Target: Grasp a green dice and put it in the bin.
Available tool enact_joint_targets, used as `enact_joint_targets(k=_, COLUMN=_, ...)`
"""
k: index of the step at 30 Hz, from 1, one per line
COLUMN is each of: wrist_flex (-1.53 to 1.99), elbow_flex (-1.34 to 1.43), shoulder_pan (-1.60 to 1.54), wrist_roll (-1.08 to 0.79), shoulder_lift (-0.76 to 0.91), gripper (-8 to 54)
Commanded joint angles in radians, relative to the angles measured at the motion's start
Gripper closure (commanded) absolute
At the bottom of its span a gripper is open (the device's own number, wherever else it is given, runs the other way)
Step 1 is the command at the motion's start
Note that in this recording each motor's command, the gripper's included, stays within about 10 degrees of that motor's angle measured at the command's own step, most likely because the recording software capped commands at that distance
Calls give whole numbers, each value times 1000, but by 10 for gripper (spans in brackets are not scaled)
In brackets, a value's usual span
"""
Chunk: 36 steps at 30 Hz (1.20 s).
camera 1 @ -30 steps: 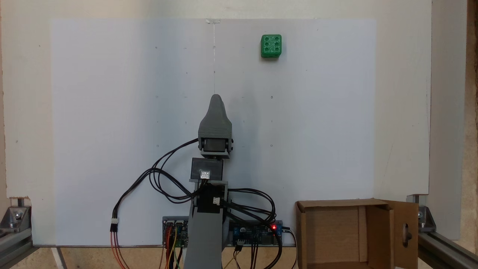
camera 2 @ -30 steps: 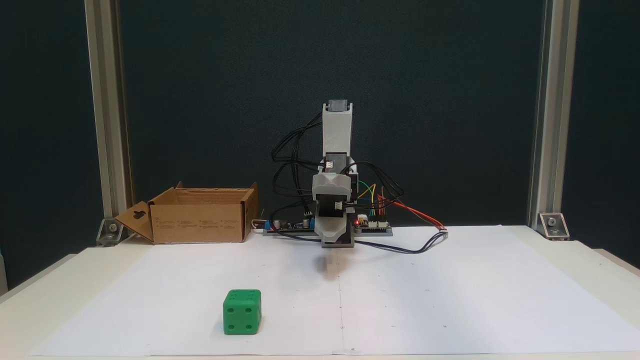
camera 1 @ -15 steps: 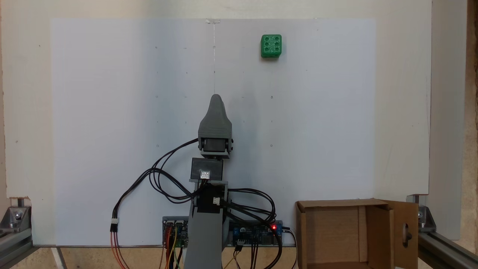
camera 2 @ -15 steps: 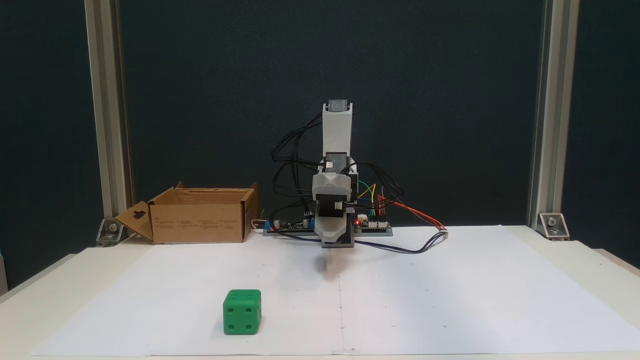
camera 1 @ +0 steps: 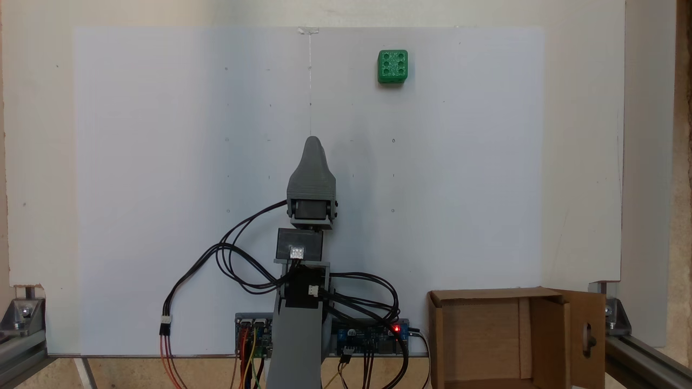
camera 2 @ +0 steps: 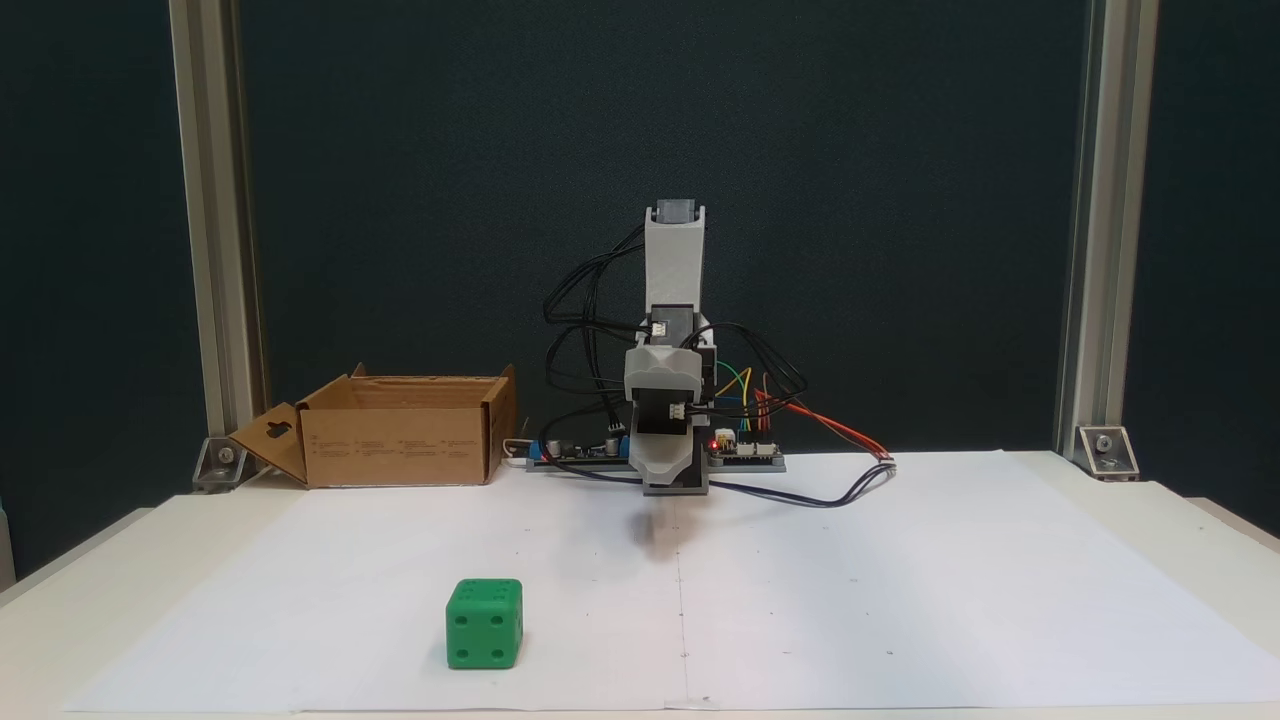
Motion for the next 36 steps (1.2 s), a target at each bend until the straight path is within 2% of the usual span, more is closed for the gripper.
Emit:
enact_joint_targets(k=1, wrist_flex=-17, elbow_flex=49, shoulder_pan=0, wrist_roll=-14, shoulder_lift=107, gripper=13)
enact_joint_targets(k=36, wrist_flex=-32, elbow_flex=49, shoulder_pan=-6, wrist_roll=-14, shoulder_lift=107, gripper=13)
